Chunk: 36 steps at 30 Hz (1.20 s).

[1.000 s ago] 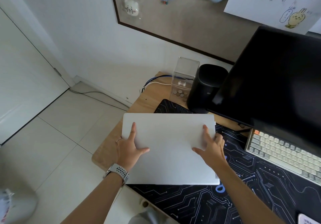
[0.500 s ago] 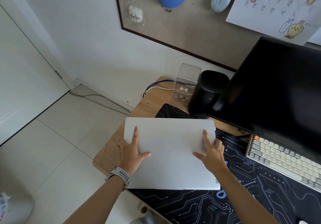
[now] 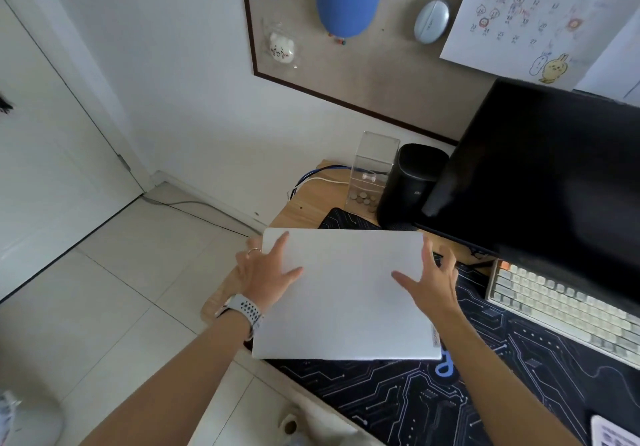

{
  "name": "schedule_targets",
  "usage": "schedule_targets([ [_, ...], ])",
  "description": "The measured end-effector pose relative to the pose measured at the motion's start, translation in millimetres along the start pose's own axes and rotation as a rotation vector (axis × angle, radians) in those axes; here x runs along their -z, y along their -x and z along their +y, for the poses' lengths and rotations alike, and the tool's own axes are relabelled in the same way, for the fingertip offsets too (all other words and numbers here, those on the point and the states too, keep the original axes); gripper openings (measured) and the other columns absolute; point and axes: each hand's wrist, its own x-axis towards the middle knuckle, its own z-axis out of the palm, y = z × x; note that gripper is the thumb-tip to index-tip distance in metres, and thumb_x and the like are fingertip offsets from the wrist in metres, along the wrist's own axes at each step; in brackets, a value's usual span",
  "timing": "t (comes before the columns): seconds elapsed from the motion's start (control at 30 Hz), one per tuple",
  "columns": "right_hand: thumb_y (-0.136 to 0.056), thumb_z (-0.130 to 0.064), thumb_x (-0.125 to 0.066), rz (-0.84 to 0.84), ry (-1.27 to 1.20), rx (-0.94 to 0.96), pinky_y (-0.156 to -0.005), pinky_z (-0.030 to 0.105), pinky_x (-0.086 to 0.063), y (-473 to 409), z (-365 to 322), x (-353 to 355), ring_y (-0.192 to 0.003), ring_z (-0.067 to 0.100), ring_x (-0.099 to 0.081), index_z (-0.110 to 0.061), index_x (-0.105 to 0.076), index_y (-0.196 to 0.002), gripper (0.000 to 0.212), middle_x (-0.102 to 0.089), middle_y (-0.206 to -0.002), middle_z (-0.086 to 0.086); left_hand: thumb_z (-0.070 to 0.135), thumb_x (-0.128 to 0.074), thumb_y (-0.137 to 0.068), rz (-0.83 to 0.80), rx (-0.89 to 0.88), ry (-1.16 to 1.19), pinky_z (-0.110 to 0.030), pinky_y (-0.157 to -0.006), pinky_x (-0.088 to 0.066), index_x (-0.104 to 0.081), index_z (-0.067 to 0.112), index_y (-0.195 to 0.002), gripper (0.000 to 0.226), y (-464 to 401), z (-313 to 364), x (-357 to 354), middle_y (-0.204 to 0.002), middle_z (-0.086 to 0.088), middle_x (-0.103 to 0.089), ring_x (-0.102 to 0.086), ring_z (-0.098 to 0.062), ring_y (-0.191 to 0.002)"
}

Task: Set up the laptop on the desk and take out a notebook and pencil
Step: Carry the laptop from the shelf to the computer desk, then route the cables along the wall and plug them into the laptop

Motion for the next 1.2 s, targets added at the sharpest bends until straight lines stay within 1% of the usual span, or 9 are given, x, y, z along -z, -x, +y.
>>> schedule_targets([
  [0.1,-0.083,-0.04,-0.068,0.106,-0.249,0.113,-0.109,0.042,-0.027,9.1,-21.0,31.7,-0.14,0.028,-0.019,-0.032,-0.01,-0.15,0.089,-0.012,-0.153,0.006,0.059,-0.061,-0.078,0.076,-0.007,0.225,-0.046,-0.102,-0.031,-0.029,0.043,-0.142,0.073,5.6,-1.0,22.9,-0.141,-0.018,-0.029,-0.031,-0.038,-0.128],
  [0.27,-0.093,-0.034,-0.057,0.08,-0.824,0.006,-0.105,0.036,-0.035,27.5,-40.6,84.7,-0.135,0.02,-0.037,-0.032,-0.021,-0.149,0.067,-0.033,-0.15,-0.002,0.05,-0.062,-0.082,0.098,-0.094,0.606,-0.039,-0.107,-0.03,-0.039,0.04,-0.136,0.06,35.9,17.3,55.5,-0.137,-0.008,-0.039,-0.032,-0.023,-0.132],
  [0.4,-0.096,-0.031,-0.053,0.073,-0.817,0.092,-0.099,0.03,-0.039,61.8,-28.7,106.1,-0.121,0.01,-0.043,-0.032,-0.025,-0.148,0.059,-0.041,-0.128,-0.015,0.045,-0.064,-0.083,0.128,-0.094,0.752,-0.037,-0.104,-0.035,-0.04,0.043,-0.133,0.055,72.7,37.2,63.0,-0.135,-0.003,-0.038,-0.037,-0.018,-0.128],
  [0.53,-0.096,-0.033,-0.051,0.017,-0.833,0.13,-0.096,0.017,-0.038,97.6,-21.2,117.6,-0.125,0.01,-0.041,-0.028,-0.024,-0.149,0.059,-0.039,-0.132,-0.013,0.046,-0.064,-0.083,0.136,-0.063,0.823,-0.04,-0.105,-0.037,-0.042,0.043,-0.131,0.053,105.3,33.5,60.3,-0.136,0.002,-0.04,-0.037,-0.013,-0.127],
  [0.63,-0.095,-0.035,-0.052,0.003,-0.938,0.129,-0.112,0.036,-0.034,122.7,-26.9,121.7,-0.128,0.015,-0.039,-0.027,-0.027,-0.148,0.059,-0.042,-0.135,-0.004,0.037,-0.063,-0.087,0.177,-0.031,0.854,-0.028,-0.091,-0.036,-0.05,0.031,-0.128,0.044,126.4,25.5,68.5,-0.122,0.006,-0.045,-0.042,-0.01,-0.117],
  [0.77,-0.095,-0.036,-0.052,-0.008,-0.938,0.134,-0.113,0.039,-0.033,129.3,-33.5,115.3,-0.126,0.011,-0.039,-0.027,-0.036,-0.145,0.053,-0.041,-0.134,-0.01,0.024,-0.061,-0.087,0.204,0.026,0.862,-0.023,-0.065,-0.037,-0.06,0.022,-0.109,0.022,126.6,18.7,76.7,-0.111,-0.002,-0.053,-0.051,-0.006,-0.09],
  [0.87,-0.092,-0.038,-0.055,-0.004,-0.929,0.151,-0.112,0.038,-0.034,130.1,-53.2,102.4,-0.13,0.014,-0.041,-0.028,-0.047,-0.137,0.047,-0.046,-0.139,-0.006,0.021,-0.061,-0.085,0.239,0.015,0.881,-0.024,-0.069,-0.038,-0.061,0.02,-0.103,0.017,123.9,-2.4,90.2,-0.104,0.003,-0.054,-0.051,-0.01,-0.096],
  [1.03,-0.093,-0.036,-0.054,-0.025,-0.911,0.182,-0.103,0.03,-0.037,127.0,-100.1,71.0,-0.114,0.003,-0.046,-0.028,-0.052,-0.133,0.041,-0.052,-0.117,-0.019,0.022,-0.061,-0.086,0.218,0.023,0.892,-0.026,-0.069,-0.04,-0.06,0.021,-0.103,0.017,108.5,-49.0,110.1,-0.105,-0.001,-0.055,-0.054,-0.014,-0.093],
  [1.2,-0.092,-0.033,-0.057,-0.035,-0.937,0.171,-0.099,0.031,-0.04,127.4,-158.6,23.8,-0.112,0.004,-0.051,-0.027,-0.057,-0.127,0.035,-0.057,-0.117,-0.017,0.022,-0.062,-0.085,0.2,0.033,0.897,-0.029,-0.069,-0.042,-0.061,0.023,-0.101,0.016,78.7,-113.7,135.8,-0.101,0.0,-0.056,-0.055,-0.017,-0.09],
])
